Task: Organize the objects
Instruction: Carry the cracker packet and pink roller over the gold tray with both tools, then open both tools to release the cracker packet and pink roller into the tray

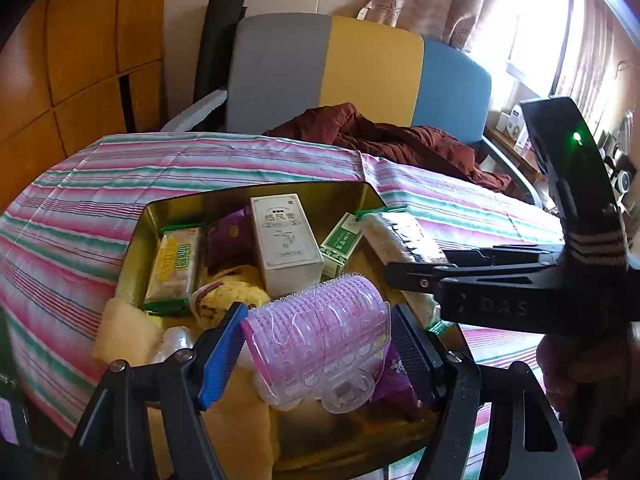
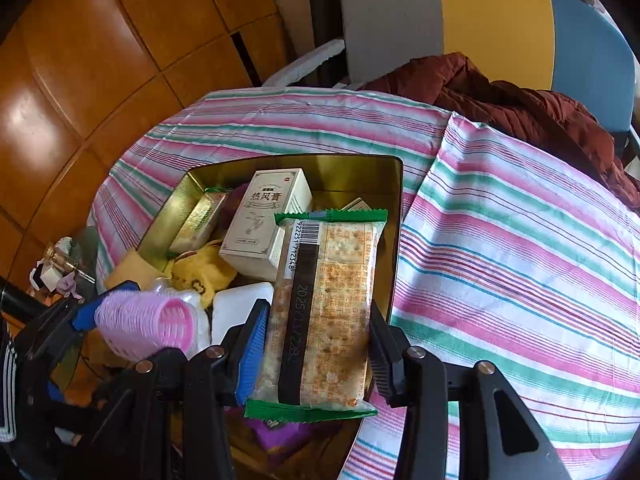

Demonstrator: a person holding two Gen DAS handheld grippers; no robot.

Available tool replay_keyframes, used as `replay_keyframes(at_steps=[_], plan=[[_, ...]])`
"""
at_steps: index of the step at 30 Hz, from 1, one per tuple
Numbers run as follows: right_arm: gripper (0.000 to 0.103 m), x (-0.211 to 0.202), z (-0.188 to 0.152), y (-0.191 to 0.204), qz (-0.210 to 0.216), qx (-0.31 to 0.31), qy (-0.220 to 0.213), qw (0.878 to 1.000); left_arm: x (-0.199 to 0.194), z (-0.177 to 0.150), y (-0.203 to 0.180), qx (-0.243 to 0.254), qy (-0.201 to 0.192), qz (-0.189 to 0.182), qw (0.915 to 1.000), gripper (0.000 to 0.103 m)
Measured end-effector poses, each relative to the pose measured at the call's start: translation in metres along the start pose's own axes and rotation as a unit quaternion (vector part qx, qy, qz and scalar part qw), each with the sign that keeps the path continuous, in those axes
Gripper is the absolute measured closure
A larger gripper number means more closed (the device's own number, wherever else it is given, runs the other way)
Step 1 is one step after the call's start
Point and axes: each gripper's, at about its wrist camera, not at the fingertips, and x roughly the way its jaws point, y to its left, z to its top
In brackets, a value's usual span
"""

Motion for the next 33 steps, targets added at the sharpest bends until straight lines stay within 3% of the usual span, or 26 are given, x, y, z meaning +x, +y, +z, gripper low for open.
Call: replay_keyframes(at_steps=[17,21,23,27,33], plan=[[0.056,0.01,0.015,-0.005,-0.009,-0.008,0.001,1.0,0.034,0.01,0.0,-0.021,0.008,-0.012,0.9997,0.03],[0.051,0.013,0.018,-0.005,-0.012,-0.007,0.006,1.0,0.046,0.012,0.0,-0.017,0.021,0.0,0.9996,0.022],[0.051,0.012,0.018,-0.005,-0.011,-0.006,0.004,1.0,0.042,0.011,0.004,-0.024,0.018,-0.002,0.9995,0.016],[0.051,0.003,0.013,-0.007,-0.013,0.007,-0.005,1.0,0.019,0.005,0.021,-0.042,-0.002,0.013,0.999,0.014],[0.051,-0.015,-0.005,-0.003,-0.031,0.017,-0.029,0.999,-0.027,-0.008,0.064,-0.088,-0.037,0.058,0.9938,0.005]])
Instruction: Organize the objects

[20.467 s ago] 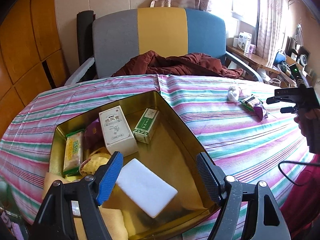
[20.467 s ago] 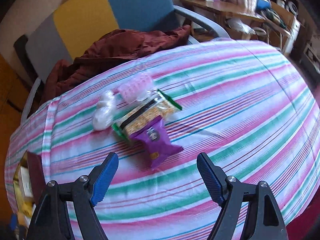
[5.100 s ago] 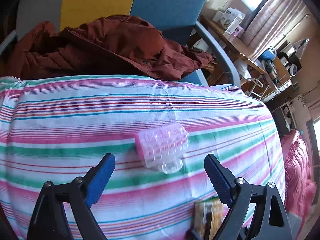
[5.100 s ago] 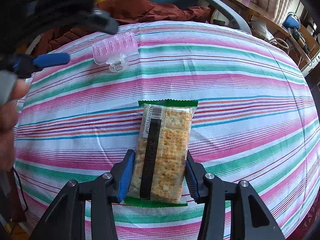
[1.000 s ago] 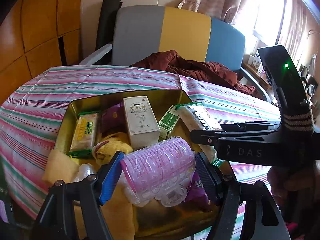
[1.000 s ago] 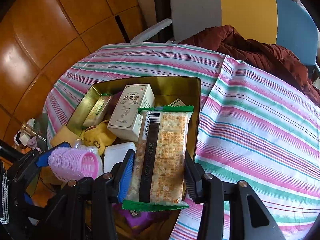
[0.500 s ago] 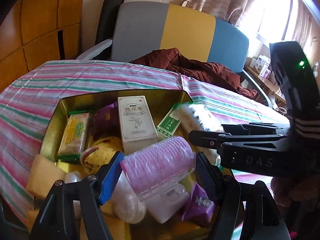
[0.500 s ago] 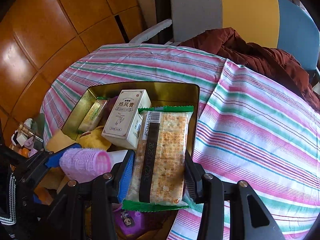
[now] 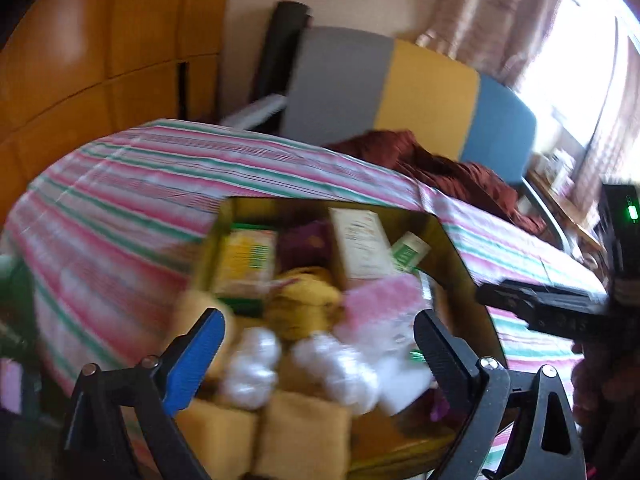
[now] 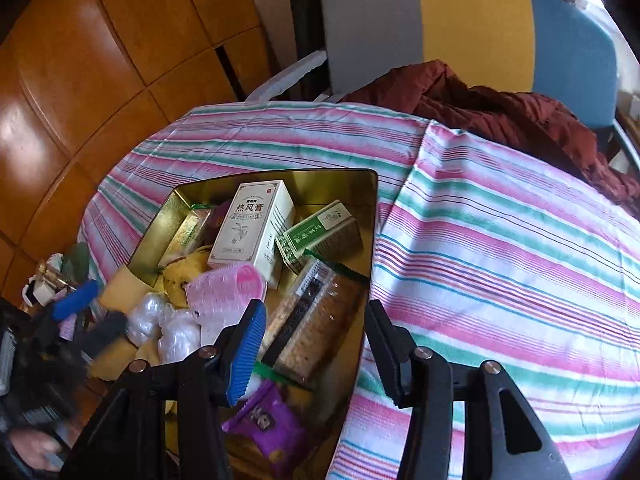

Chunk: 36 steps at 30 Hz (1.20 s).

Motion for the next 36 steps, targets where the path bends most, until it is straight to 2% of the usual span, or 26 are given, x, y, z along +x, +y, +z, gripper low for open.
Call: replay_keyframes(at_steps=[4,9,17,23,29,36], plan=[[0.051,-0.011,-0.015,0.009,-0.015,-0.001,-0.017,1.0,-0.019,-0.001,0.022,-0.031,-0.013,0.027,0.9991,0.0],[0.051,-0.021,-0.034,0.026,-0.023,0.002,-0.039,0.999,-0.037,-0.005,0.016,-0.017,-0.029,0.07,0.997,0.0],[0.051,-0.03,-0.058,0.049,-0.04,-0.004,-0.06,0.997,-0.055,-0.011,-0.01,-0.001,-0.042,0.046,0.998,0.0],[0.051,-0.037,-0.071,0.059,-0.065,-0.014,-0.084,0.994,-0.058,-0.015,-0.021,0.022,-0.043,0.106,0.9932,0.0],[0.051,-0.046,-0.08,0.064,-0.075,-0.015,-0.103,0.992,-0.064,-0.026,-0.028,0.041,-0.047,0.101,0.9929,0.0],[0.051,-0.05,-0.085,0.067,-0.081,-0.02,-0.107,0.991,-0.068,-0.031,-0.033,0.04,-0.043,0.072,0.9957,0.0]])
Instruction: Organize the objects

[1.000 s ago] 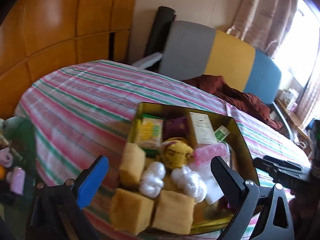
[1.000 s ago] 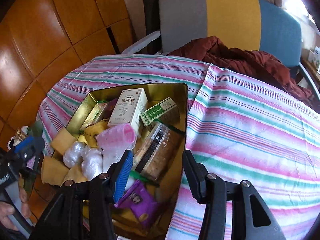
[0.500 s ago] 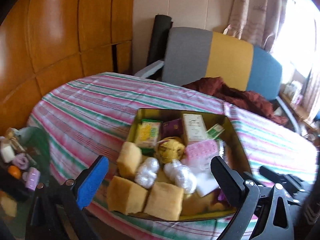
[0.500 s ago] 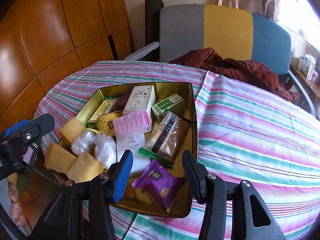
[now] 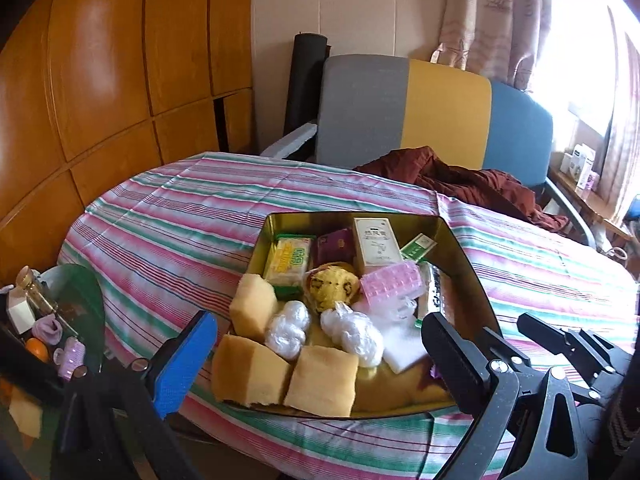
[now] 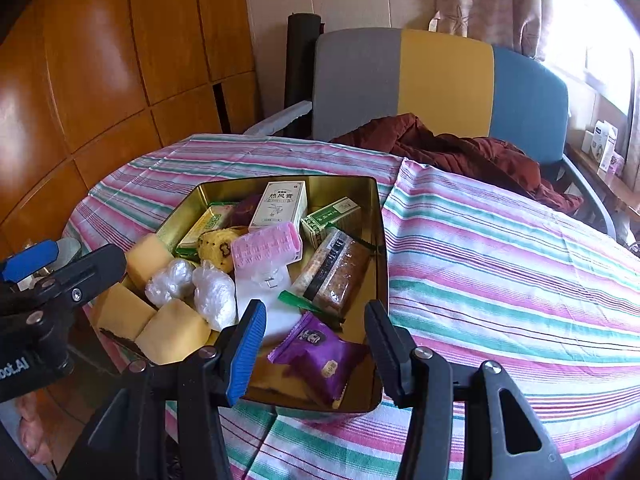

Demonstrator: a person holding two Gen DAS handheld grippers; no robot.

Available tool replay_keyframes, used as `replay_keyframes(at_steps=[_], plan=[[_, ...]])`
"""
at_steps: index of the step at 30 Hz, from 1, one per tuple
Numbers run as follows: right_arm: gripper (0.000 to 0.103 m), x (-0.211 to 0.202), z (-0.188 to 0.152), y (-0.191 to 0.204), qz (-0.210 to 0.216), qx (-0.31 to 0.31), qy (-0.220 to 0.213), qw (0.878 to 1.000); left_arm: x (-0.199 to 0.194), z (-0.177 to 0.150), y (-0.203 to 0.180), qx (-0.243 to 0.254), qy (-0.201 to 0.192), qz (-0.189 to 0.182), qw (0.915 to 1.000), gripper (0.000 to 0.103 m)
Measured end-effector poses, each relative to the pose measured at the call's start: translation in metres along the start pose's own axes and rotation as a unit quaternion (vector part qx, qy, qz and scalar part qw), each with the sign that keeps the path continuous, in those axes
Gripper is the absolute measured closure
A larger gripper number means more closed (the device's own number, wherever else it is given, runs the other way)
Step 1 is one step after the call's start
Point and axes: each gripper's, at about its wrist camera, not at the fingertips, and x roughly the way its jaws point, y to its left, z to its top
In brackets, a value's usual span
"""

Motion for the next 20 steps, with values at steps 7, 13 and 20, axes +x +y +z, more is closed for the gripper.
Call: replay_keyframes(at_steps=[7,13,20], plan=[[0.051,0.002,-0.001,0.002,-0.004,-0.005,0.004,1.0,0.0,-0.001,-0.001,0.006,0.002,-0.006,1.0,0.0],[0.051,0.006,-0.001,0.004,-0.005,-0.008,0.01,1.0,0.005,-0.002,-0.001,0.009,0.009,-0.007,0.9999,0.0],[0.051,0.011,-0.001,0.006,-0.002,-0.011,0.015,1.0,0.015,-0.003,0.004,0.005,0.021,-0.005,0.9998,0.0]])
